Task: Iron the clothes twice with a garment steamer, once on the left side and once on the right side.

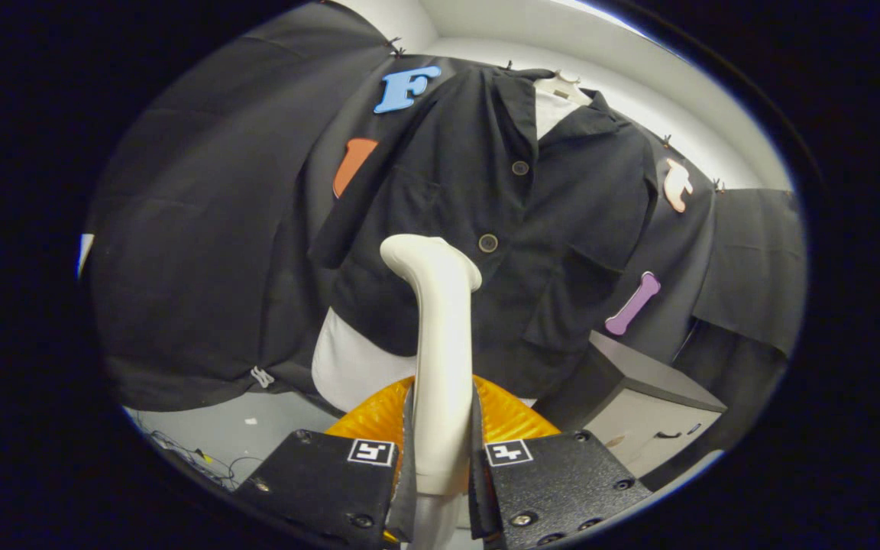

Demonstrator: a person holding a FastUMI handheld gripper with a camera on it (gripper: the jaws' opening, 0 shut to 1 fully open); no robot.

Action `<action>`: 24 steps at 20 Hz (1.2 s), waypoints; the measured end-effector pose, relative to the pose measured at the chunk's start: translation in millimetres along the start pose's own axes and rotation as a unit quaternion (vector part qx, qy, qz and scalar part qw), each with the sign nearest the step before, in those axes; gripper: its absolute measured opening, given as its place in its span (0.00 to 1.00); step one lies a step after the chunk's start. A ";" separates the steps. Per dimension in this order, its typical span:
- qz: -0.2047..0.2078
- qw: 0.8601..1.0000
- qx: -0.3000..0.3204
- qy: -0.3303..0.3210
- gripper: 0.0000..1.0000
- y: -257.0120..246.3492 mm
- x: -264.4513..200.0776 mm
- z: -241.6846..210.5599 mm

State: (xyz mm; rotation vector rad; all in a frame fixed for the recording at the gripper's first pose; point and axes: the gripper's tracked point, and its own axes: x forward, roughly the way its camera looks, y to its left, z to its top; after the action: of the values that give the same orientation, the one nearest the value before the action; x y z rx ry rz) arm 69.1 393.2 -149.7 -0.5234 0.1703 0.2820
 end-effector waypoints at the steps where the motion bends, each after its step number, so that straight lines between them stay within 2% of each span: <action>1: 0.002 1.000 -0.003 0.006 0.30 3.0 0.3 -5.9; 14: 0.015 0.998 -0.038 0.049 0.30 23.1 -5.3 -61.5; 19: 0.010 0.998 -0.031 0.056 0.30 19.1 -16.7 -58.6; 24: -0.005 0.999 -0.011 0.041 0.30 -4.7 -49.1 -43.3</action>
State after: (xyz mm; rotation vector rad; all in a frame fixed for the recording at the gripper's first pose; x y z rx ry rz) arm 20.2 356.2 -173.1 -0.5576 0.2437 0.2535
